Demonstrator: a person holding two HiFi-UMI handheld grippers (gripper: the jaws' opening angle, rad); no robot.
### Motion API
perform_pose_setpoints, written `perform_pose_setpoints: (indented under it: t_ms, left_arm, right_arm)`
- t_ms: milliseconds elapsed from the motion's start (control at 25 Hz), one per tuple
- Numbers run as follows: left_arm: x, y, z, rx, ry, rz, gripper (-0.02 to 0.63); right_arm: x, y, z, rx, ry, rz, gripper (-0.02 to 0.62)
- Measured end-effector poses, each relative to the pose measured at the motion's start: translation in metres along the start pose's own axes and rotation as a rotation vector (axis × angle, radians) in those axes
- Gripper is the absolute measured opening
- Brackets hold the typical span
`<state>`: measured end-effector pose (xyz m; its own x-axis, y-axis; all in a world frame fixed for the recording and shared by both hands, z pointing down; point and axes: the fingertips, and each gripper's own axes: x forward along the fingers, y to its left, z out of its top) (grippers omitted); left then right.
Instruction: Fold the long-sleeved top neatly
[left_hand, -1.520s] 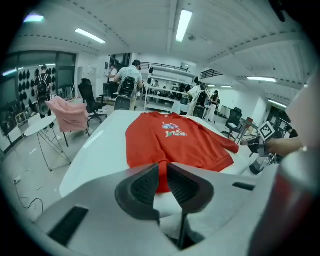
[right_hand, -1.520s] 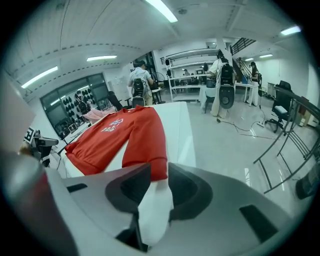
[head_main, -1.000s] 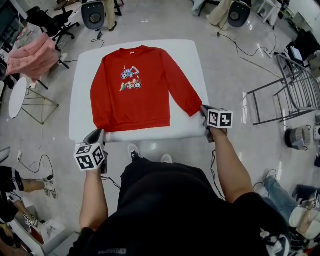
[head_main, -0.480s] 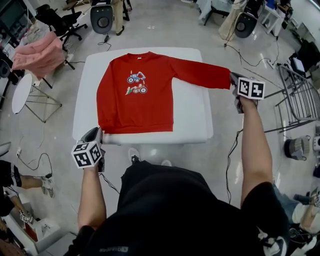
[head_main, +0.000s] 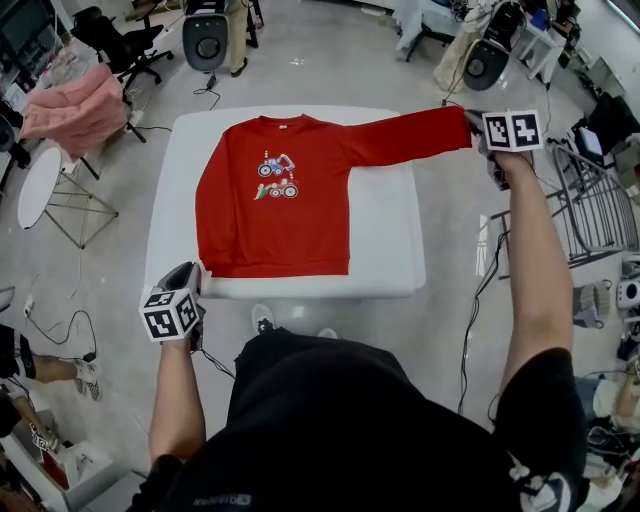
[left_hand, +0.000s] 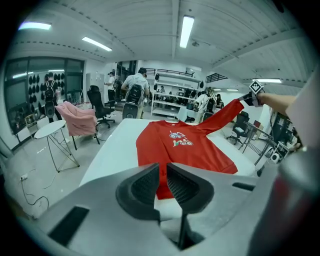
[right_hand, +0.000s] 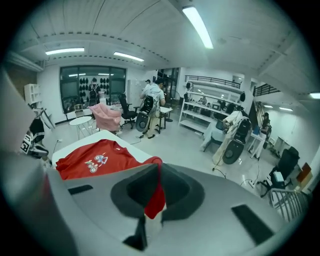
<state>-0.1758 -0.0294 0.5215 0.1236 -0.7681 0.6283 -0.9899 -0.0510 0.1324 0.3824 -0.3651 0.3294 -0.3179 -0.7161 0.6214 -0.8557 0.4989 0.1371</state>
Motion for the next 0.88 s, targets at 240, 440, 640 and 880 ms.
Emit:
perform_pose_setpoints:
  t_ms: [240,440,640,880]
  left_arm:
    - [0.009,0.016,0.017,-0.001,-0.010,-0.018,0.048]
    - [0.014,0.032,0.033,-0.001,-0.022,-0.032,0.048]
    - [0.021,0.053,0.037,-0.009,-0.024,-0.046,0.048]
    - [0.030,0.089,0.038,-0.038,-0.028,-0.043,0.048]
  right_arm:
    - [0.015,0.074,0.041,-0.109,0.066,0.097,0.020]
    - [0.025,0.132,0.080,-0.187,0.085,0.156,0.020]
    - [0.048,0.202,0.112,-0.145,0.080,0.270,0.021]
    - [0.102,0.290,0.131,-0.193,0.119,0.338,0.021]
